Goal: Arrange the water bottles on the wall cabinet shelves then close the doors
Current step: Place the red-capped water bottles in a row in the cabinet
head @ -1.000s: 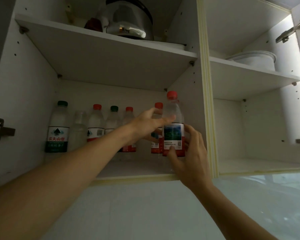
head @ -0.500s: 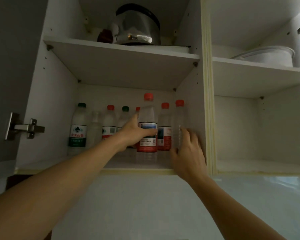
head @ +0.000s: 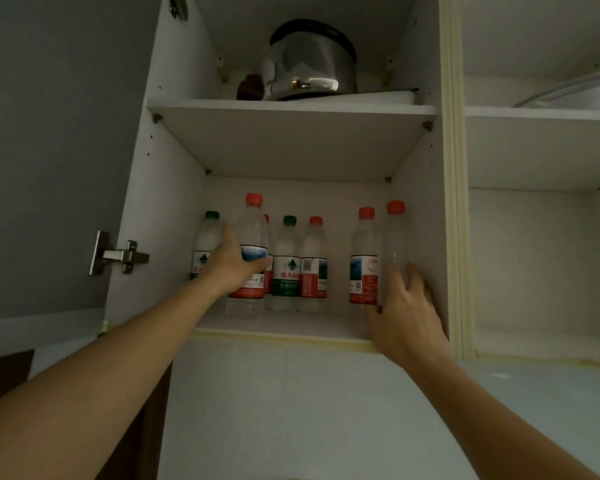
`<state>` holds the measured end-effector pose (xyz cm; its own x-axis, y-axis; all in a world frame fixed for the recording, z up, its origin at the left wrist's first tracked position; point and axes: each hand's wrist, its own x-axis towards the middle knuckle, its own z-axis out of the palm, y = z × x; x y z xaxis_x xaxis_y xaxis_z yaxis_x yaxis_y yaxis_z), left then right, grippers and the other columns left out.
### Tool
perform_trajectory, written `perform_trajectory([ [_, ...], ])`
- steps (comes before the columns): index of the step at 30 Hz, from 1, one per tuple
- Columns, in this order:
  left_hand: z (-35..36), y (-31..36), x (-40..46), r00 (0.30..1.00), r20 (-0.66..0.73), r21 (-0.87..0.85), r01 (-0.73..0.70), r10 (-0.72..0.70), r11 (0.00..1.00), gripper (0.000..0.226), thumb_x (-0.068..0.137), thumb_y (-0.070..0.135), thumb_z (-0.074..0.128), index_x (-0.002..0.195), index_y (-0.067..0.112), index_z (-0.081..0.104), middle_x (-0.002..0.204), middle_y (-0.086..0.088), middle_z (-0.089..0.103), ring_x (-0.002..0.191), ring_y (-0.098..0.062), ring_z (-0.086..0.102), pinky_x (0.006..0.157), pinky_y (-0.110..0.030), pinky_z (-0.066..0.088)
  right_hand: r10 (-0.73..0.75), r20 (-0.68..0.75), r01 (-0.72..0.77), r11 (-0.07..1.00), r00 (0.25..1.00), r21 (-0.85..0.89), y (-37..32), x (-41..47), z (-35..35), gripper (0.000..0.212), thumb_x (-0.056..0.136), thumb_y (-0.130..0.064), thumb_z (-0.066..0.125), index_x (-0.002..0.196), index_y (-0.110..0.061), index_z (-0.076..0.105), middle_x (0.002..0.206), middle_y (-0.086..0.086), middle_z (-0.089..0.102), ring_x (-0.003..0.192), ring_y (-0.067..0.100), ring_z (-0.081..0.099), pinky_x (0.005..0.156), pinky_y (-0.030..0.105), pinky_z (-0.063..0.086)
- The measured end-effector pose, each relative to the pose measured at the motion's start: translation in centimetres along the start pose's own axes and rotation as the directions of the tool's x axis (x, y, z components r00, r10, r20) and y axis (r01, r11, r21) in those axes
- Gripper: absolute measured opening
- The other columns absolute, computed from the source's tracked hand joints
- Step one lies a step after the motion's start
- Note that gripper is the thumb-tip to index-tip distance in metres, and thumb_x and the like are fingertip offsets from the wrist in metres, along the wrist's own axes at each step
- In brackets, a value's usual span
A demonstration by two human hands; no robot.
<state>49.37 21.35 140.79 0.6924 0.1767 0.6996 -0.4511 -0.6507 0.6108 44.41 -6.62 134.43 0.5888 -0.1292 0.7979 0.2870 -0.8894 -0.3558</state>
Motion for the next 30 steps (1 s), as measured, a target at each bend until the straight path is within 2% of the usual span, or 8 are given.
perform_trajectory([
  [3, 0.6, 1.3, -0.1, 0.983, -0.171, 0.209, -0.025, 0.062, 0.978, 0.126, 0.08, 0.053, 0.078, 0.159, 0.018, -0.013, 0.166, -0.016, 0.012, 0.148, -0.038, 0.024, 0.116, -0.05, 0.03, 0.001, -0.012, -0.001, 1.0, 1.0, 0.023, -0.1, -0.1, 0.1, 0.073, 0.094, -0.033, 0.061, 0.152, -0.031, 0.018, 0.165, 0.006, 0.016, 0.147, 0.036, 0.031, 0.111, 0.054, 0.039],
  [6, 2.0, 4.0, -0.9, 0.846, -0.334, 0.436, -0.252, 0.416, 0.864, 0.114, 0.081, 0.059, 0.073, 0.16, 0.017, 0.003, 0.163, -0.014, 0.011, 0.149, -0.035, 0.017, 0.12, -0.051, 0.027, 0.01, -0.02, -0.009, 0.999, 1.0, 0.033, -0.3, -0.2, 0.0, 0.072, 0.094, -0.033, 0.061, 0.153, -0.028, 0.019, 0.165, 0.006, 0.017, 0.146, 0.036, 0.032, 0.112, 0.053, 0.038],
  [9, 4.9, 7.4, -1.4, 0.775, -0.201, 0.419, -0.485, 0.599, 0.768, 0.101, 0.085, 0.054, 0.072, 0.159, 0.02, 0.013, 0.162, -0.009, 0.014, 0.148, -0.031, 0.022, 0.118, -0.049, 0.031, 0.021, -0.024, -0.02, 0.999, 0.999, 0.041, -0.4, -0.1, -0.1, 0.07, 0.094, -0.035, 0.061, 0.151, -0.027, 0.021, 0.164, 0.006, 0.019, 0.144, 0.036, 0.036, 0.11, 0.053, 0.04],
  [13, 8.5, 10.8, 0.1, 0.946, 0.125, 0.164, -0.316, 0.298, 0.934, 0.114, 0.079, 0.059, 0.076, 0.161, 0.024, 0.004, 0.165, -0.009, 0.016, 0.148, -0.03, 0.026, 0.116, -0.05, 0.035, 0.005, -0.05, -0.004, 0.999, 0.999, 0.037, -0.5, -0.2, -0.1, 0.07, 0.094, -0.034, 0.062, 0.149, -0.029, 0.02, 0.162, 0.006, 0.024, 0.14, 0.034, 0.042, 0.107, 0.052, 0.043],
  [18, 10.3, 10.6, 3.7, 0.916, 0.399, 0.001, -0.033, 0.03, 0.999, 0.108, 0.082, 0.066, 0.069, 0.161, 0.02, 0.011, 0.164, -0.011, 0.027, 0.142, -0.031, 0.04, 0.104, -0.043, 0.043, -0.01, -0.098, 0.015, 0.999, 0.995, 0.052, -0.2, -0.1, 0.0, 0.081, 0.093, -0.034, 0.063, 0.153, -0.029, 0.01, 0.156, 0.007, 0.034, 0.133, 0.031, 0.049, 0.102, 0.049, 0.048],
  [21, 11.5, 9.3, 4.7, 0.827, 0.562, -0.135, 0.059, 0.028, 0.989, 0.109, 0.08, 0.057, 0.077, 0.16, 0.03, 0.009, 0.155, -0.011, 0.043, 0.118, -0.023, 0.062, 0.08, -0.033, 0.055, -0.016, -0.103, 0.022, 0.998, 0.995, 0.064, -0.1, 0.0, 0.2, 0.082, 0.094, -0.036, 0.061, 0.155, -0.029, 0.006, 0.154, 0.007, 0.037, 0.132, 0.031, 0.05, 0.102, 0.049, 0.048],
  [24, 12.5, 8.6, 4.8, 0.756, 0.647, -0.255, 0.093, 0.098, 0.962, 0.103, 0.079, 0.037, 0.084, 0.157, 0.038, 0.017, 0.145, -0.008, 0.053, 0.109, -0.022, 0.066, 0.088, -0.041, 0.06, -0.024, -0.099, 0.032, 0.996, 0.995, 0.083, 0.0, 0.3, 0.1, 0.08, 0.097, -0.038, 0.059, 0.157, -0.028, 0.008, 0.154, 0.006, 0.039, 0.133, 0.031, 0.05, 0.103, 0.049, 0.047],
  [30, 12.4, 7.4, 5.0, 0.777, 0.601, -0.303, 0.005, 0.187, 0.953, 0.076, 0.082, 0.027, 0.084, 0.143, 0.028, 0.039, 0.125, -0.001, 0.06, 0.104, -0.024, 0.067, 0.069, -0.041, 0.064, 0.044, 0.005, -0.044, 0.982, 0.999, 0.182, -0.2, 1.4, -0.3, 0.092, 0.085, -0.051, 0.074, 0.154, -0.03, 0.015, 0.14, 0.006, 0.053, 0.122, 0.031, 0.058, 0.099, 0.052, 0.052],
])
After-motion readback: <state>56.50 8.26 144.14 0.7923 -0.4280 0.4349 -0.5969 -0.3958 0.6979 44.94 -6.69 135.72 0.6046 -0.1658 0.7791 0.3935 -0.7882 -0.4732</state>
